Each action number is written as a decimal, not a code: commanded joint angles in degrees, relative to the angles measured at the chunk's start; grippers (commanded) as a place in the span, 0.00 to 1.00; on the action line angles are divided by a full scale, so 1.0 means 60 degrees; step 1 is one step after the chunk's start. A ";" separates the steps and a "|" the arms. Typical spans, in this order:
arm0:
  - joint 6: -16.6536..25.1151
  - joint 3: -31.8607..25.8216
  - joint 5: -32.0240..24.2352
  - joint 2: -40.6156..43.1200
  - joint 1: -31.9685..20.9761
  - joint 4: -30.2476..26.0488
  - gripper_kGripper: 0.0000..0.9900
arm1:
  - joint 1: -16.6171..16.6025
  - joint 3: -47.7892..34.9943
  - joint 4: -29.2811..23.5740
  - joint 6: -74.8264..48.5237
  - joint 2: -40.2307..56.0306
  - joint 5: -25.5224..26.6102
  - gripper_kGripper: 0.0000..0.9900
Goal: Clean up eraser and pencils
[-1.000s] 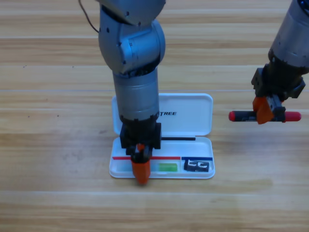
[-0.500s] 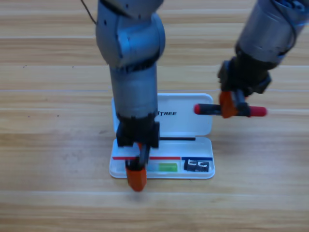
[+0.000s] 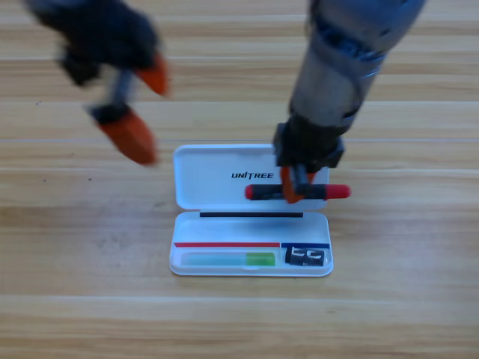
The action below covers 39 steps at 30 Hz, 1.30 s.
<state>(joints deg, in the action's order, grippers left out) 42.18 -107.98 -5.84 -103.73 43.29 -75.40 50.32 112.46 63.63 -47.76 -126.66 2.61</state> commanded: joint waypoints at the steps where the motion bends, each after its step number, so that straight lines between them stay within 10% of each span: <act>1: 0.0499 0.1284 -0.0301 0.1160 -0.2322 0.0276 1.00 | 0.0432 0.0753 0.0206 0.0182 -0.1507 -0.0157 0.00; 11: 0.0997 0.3774 -0.0638 0.1995 -0.3641 0.1653 1.00 | 0.0447 0.1281 0.0338 0.0197 -0.2035 -0.0274 0.00; 34: 0.1144 0.4726 -0.0814 0.1819 -0.3641 0.2093 1.00 | 0.0755 0.1295 0.0616 0.0578 -0.1815 -0.0083 0.00; 37: 0.1144 0.4726 -0.0814 0.1760 -0.3641 0.2108 1.00 | 0.0813 0.1325 0.0631 0.0768 -0.1698 -0.0083 0.71; 39: 0.1144 0.4741 -0.0814 0.1746 -0.3641 0.2122 1.00 | 0.0872 0.1325 0.0631 0.0841 -0.1507 -0.0083 0.89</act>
<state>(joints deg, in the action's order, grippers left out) 48.46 -80.72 -9.97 -92.16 22.40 -63.29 52.78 120.40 66.59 -43.57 -136.11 2.03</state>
